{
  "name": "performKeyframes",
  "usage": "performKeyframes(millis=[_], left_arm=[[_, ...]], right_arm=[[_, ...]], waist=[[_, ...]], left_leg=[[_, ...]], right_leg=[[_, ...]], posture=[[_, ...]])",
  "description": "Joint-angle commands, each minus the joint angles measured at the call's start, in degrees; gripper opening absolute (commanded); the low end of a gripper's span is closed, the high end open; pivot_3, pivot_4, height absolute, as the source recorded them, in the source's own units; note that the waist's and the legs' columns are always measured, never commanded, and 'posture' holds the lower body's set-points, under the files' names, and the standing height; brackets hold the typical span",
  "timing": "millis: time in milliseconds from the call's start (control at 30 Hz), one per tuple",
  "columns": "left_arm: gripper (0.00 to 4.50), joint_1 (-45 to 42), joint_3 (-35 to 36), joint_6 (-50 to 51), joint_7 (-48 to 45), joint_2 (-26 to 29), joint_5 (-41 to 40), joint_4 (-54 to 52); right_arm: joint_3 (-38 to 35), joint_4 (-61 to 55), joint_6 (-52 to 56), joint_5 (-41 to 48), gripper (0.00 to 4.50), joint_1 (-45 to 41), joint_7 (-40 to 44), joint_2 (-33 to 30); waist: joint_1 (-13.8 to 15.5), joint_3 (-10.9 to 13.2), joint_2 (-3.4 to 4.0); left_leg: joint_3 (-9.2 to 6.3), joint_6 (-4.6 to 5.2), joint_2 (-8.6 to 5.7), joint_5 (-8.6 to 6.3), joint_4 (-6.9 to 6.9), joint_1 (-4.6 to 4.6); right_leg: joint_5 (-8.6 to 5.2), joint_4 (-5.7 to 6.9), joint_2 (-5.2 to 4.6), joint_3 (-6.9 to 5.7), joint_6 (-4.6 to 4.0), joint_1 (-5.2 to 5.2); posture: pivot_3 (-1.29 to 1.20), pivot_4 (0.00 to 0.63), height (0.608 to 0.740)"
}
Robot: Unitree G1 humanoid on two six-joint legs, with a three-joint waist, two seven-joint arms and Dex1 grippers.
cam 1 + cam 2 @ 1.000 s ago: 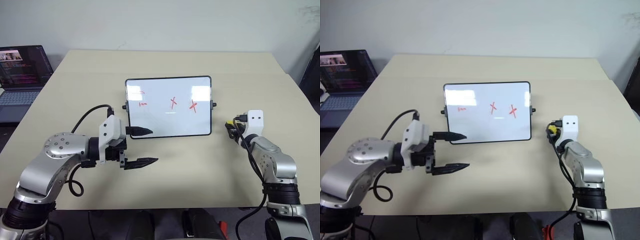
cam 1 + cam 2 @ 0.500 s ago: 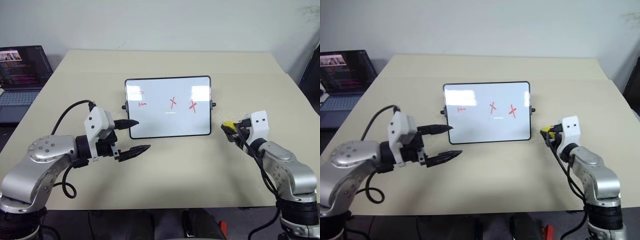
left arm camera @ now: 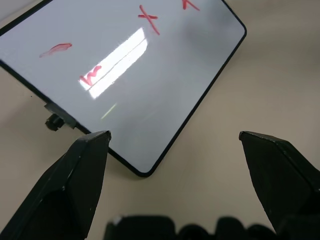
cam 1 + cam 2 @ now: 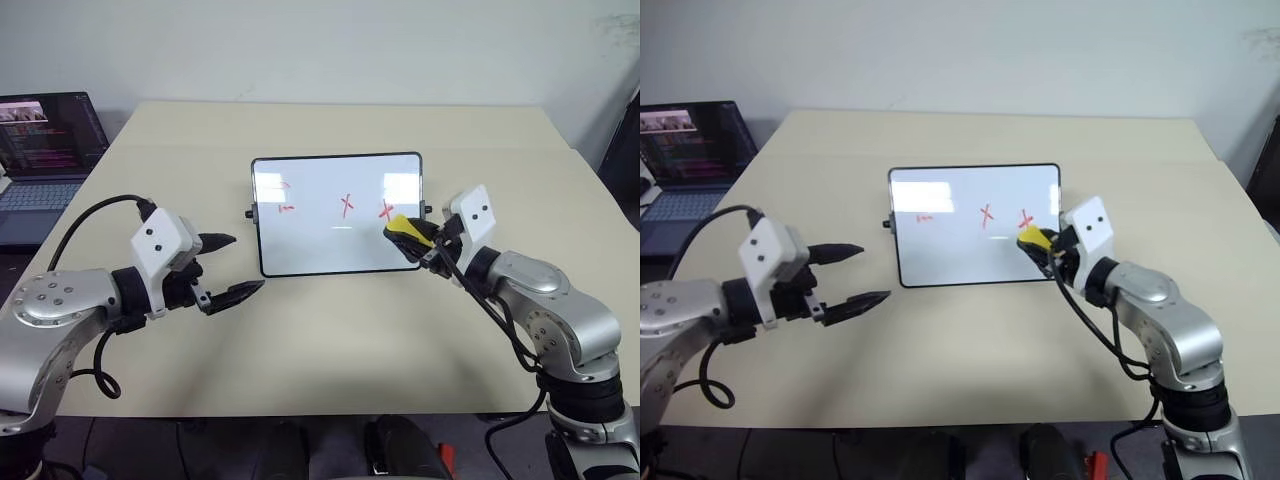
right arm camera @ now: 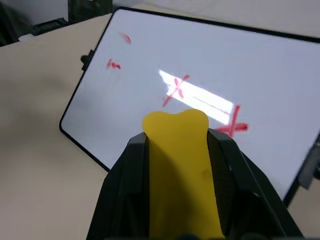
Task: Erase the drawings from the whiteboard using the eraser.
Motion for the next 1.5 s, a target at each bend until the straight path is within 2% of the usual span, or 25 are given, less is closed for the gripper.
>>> performKeyframes(millis=[33, 300, 767, 1200, 1500], left_arm=[[4.50, -1.4, 1.6, -1.3, 0.2, 0.8, 1.0, 0.5], [4.50, -3.3, 1.1, -2.5, 4.8, -0.1, 6.7, 5.7], [4.50, -4.0, 0.2, -1.6, 6.0, -1.3, 7.6, 6.5], [4.50, -7.8, -1.3, -2.3, 6.9, -1.4, 9.4, 10.2], [4.50, -8.3, -1.9, -1.9, 5.7, -1.3, 9.1, 9.8]], right_arm=[[2.7, 0.5, -2.7, -1.7, 1.23, -2.7, -0.2, 1.5], [11.9, 9.0, -11.2, -10.3, 1.23, -10.4, 0.0, 6.4], [19.0, 26.5, -24.9, -24.1, 1.23, -23.5, 0.6, 13.1], [19.2, 56.6, -40.8, -32.5, 1.23, -39.3, -0.6, 21.5], [15.6, 68.4, -42.4, -31.1, 1.23, -44.7, 2.0, 25.0]], waist=[[0.0, 0.0, 0.00], [-0.1, 0.0, 0.00], [-0.1, 0.0, -0.01], [-0.1, 0.0, -0.03], [-0.1, 0.0, -0.03]], left_leg=[[0.00, 0.00, 0.01, 0.00, 0.00, -0.01], [-0.01, 0.00, 0.01, 0.00, 0.01, 0.01], [-0.04, 0.00, 0.02, 0.00, 0.01, -0.11], [0.00, -0.01, 0.01, 0.01, 0.04, -0.18], [-0.01, -0.01, 0.02, 0.01, 0.03, -0.20]], right_leg=[[0.00, 0.00, -0.01, 0.00, 0.00, -0.01], [0.01, 0.07, -0.03, -0.02, -0.02, -0.04], [0.02, 0.17, -0.24, -0.07, -0.05, -0.18], [0.01, 0.34, -0.31, -0.06, -0.09, -0.32], [0.00, 0.44, -0.32, -0.07, -0.12, -0.38]], posture=[[0.00, 0.150, 0.740], [0.00, 0.150, 0.740], [0.00, 0.150, 0.740], [0.00, 0.150, 0.740], [0.00, 0.150, 0.740]])
